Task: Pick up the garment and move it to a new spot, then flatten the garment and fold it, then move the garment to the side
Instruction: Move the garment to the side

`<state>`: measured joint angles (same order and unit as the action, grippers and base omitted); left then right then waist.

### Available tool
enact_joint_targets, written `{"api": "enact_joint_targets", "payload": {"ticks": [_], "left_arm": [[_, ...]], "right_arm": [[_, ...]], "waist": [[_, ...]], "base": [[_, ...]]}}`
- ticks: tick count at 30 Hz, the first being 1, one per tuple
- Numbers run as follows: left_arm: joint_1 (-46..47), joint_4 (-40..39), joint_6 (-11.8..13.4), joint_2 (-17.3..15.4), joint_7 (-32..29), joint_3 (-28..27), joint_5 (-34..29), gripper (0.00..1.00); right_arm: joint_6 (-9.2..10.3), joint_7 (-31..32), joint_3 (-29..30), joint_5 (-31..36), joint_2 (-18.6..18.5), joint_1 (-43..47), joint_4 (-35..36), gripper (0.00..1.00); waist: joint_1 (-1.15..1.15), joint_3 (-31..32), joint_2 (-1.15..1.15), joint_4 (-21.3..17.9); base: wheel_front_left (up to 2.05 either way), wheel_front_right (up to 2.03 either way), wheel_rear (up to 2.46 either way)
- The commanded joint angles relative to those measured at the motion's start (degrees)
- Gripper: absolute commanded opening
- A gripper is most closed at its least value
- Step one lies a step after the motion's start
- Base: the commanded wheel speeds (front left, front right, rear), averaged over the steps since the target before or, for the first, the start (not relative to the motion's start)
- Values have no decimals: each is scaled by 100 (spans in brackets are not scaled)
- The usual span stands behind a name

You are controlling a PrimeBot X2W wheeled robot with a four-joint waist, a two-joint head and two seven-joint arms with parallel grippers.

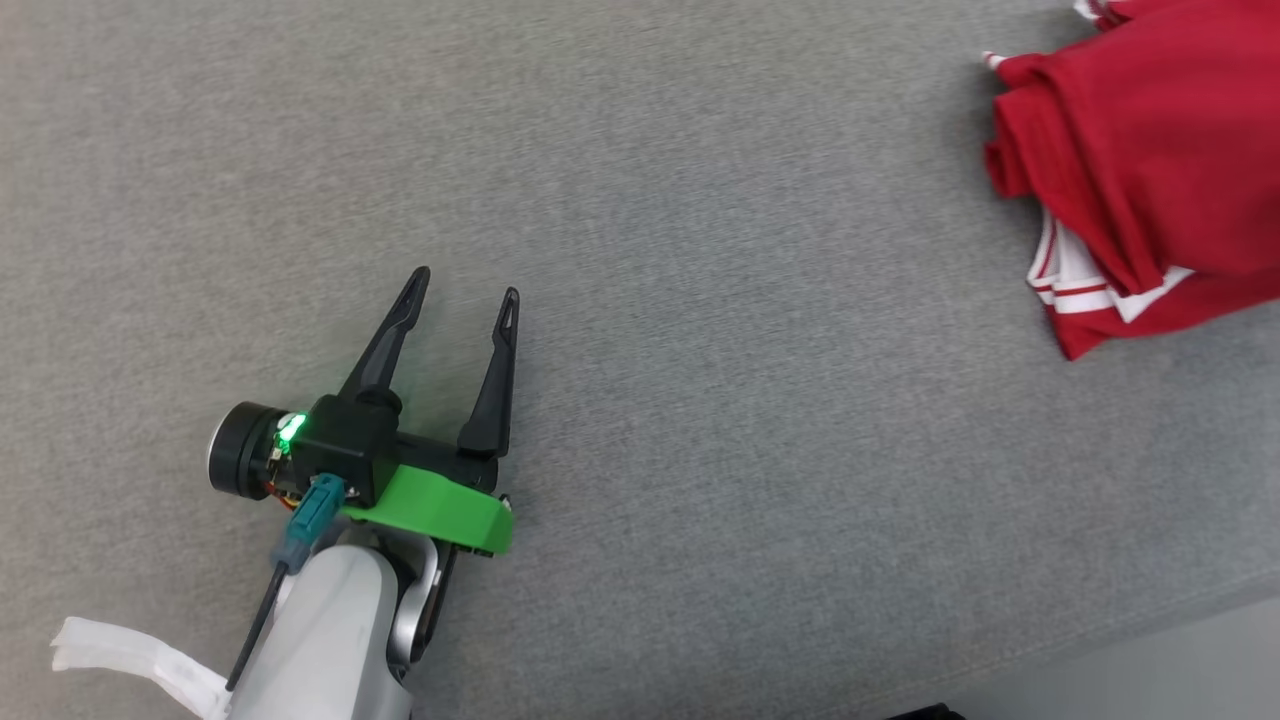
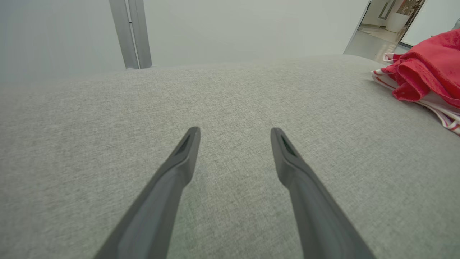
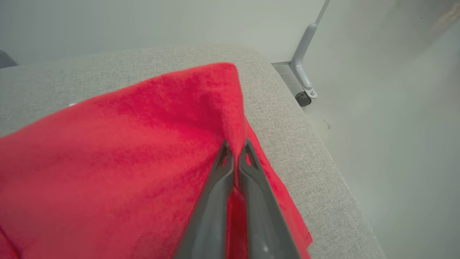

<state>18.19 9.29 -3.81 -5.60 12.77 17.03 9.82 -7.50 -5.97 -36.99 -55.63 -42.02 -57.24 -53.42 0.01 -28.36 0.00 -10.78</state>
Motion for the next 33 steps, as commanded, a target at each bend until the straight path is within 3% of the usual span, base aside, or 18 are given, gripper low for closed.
{"api": "enact_joint_targets", "payload": {"ticks": [1,2,8,13,17,23,33], "left_arm": [[49,5,36,11,45,-4,16,100],[29,20,46,16,58,-3,35,100],[-86,129,94,27,153,-84,143,100],[-218,153,160,51,217,-277,313,100],[-463,101,260,-5,246,-566,418,100],[-998,-133,398,-102,244,-1108,646,100],[-1754,-237,303,-11,246,-1562,1008,100]], "right_arm": [[1,-82,-24,57,15,-108,-206,84],[1,-99,-39,70,33,-122,-333,100],[1,-482,-167,314,158,-302,-995,100],[1,-839,-288,446,286,-188,-689,100],[1,-928,-152,614,340,76,-38,100],[1,-917,783,1094,694,1085,1435,100],[1,-919,1615,1866,1362,3108,3051,100]], "waist": [[-1,-139,0,276],[-1,-115,0,297],[-1,259,0,328],[-1,826,0,388],[-1,1405,0,456],[-1,2128,0,513],[-1,2912,0,680]], "base": [[0,0,0],[0,0,0],[0,0,0],[0,0,0],[0,0,0],[0,0,0],[0,0,0]]}}
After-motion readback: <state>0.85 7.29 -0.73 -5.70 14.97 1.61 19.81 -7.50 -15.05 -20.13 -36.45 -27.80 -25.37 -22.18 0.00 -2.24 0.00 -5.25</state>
